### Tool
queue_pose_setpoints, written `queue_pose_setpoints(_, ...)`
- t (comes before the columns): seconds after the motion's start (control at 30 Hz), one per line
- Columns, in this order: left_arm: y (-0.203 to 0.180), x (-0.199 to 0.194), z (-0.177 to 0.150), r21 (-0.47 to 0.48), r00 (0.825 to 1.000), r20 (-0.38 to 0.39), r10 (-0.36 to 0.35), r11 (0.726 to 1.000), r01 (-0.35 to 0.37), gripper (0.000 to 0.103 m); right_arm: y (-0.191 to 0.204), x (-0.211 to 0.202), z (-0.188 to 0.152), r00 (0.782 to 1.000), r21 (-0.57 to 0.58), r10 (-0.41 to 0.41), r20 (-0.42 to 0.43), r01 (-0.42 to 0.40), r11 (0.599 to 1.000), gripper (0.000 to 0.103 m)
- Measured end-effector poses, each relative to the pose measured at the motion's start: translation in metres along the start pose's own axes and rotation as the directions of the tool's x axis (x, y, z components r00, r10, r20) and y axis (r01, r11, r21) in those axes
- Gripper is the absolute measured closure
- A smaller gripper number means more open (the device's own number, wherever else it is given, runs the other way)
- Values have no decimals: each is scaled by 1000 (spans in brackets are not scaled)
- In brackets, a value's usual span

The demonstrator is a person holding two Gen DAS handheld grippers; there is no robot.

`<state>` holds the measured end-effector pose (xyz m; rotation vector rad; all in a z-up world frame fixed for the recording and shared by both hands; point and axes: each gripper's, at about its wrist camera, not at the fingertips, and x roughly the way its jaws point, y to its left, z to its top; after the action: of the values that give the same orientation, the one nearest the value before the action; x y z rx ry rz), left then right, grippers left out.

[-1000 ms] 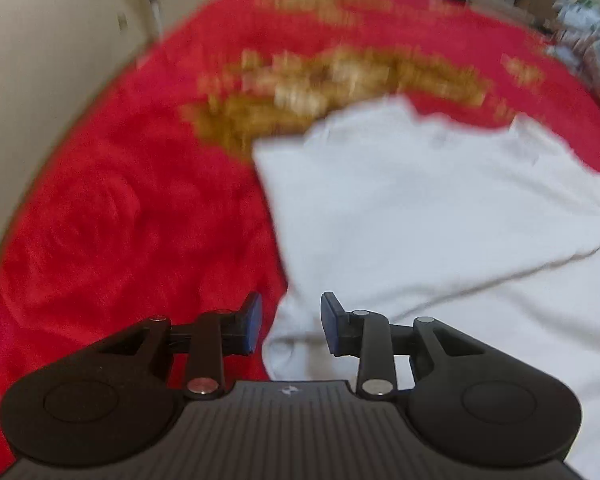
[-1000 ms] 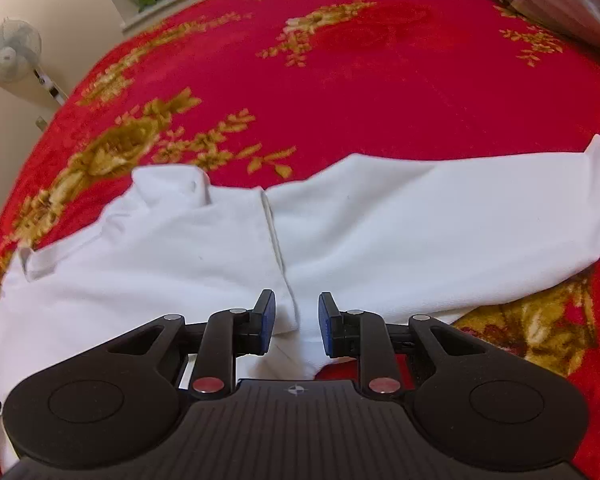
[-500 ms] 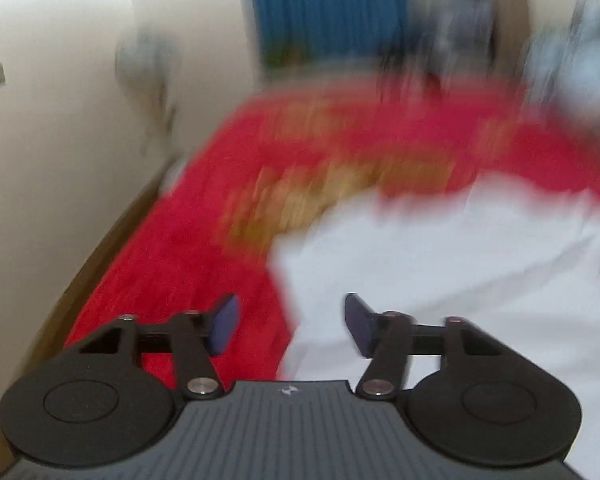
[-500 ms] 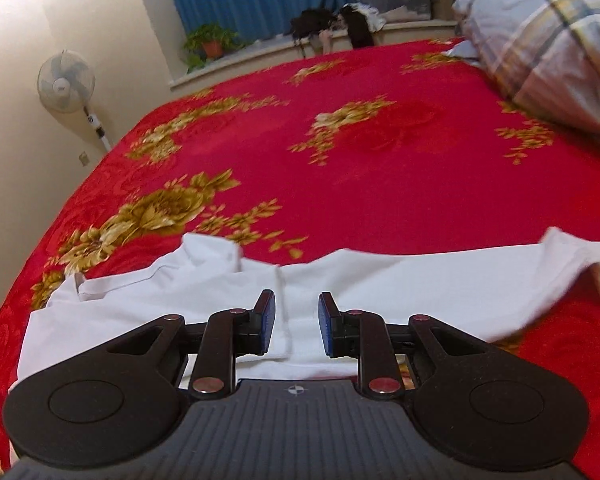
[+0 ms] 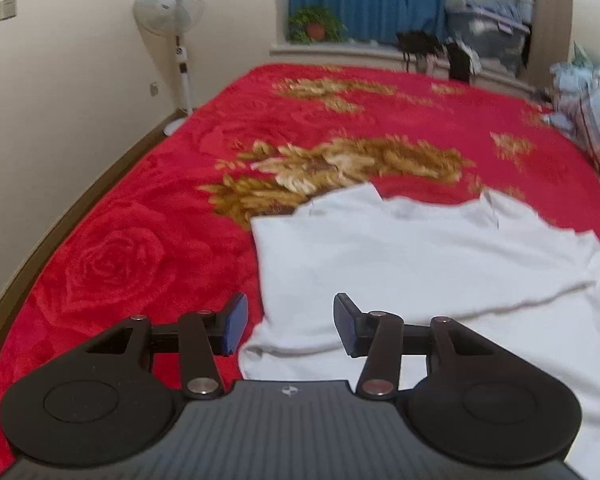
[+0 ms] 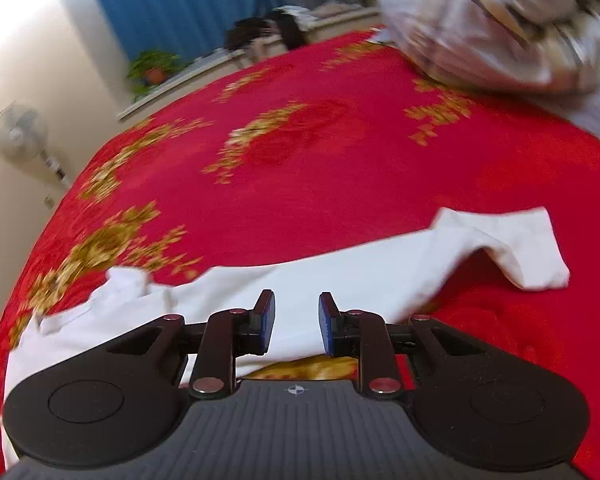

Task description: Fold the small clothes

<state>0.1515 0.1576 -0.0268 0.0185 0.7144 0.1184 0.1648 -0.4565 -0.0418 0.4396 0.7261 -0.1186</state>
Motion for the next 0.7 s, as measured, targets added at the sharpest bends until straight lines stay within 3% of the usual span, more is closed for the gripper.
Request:
queue_pose_setpoints(0.17, -8, 9, -1, 37, 1000, 9, 11, 999, -11, 49, -34, 25, 7, 995, 75, -102, -17, 103, 992, 78)
queue_pose_setpoints(0.4, -4, 16, 2, 11, 1000, -11, 9, 1000, -9, 48, -81, 42, 14, 991, 297, -132, -26, 133, 946, 71)
queue_pose_setpoints(0.7, 0, 20, 2, 7, 1000, -21, 16, 1000, -16, 48, -102, 63, 17, 990, 396, -142, -1, 130, 909, 71)
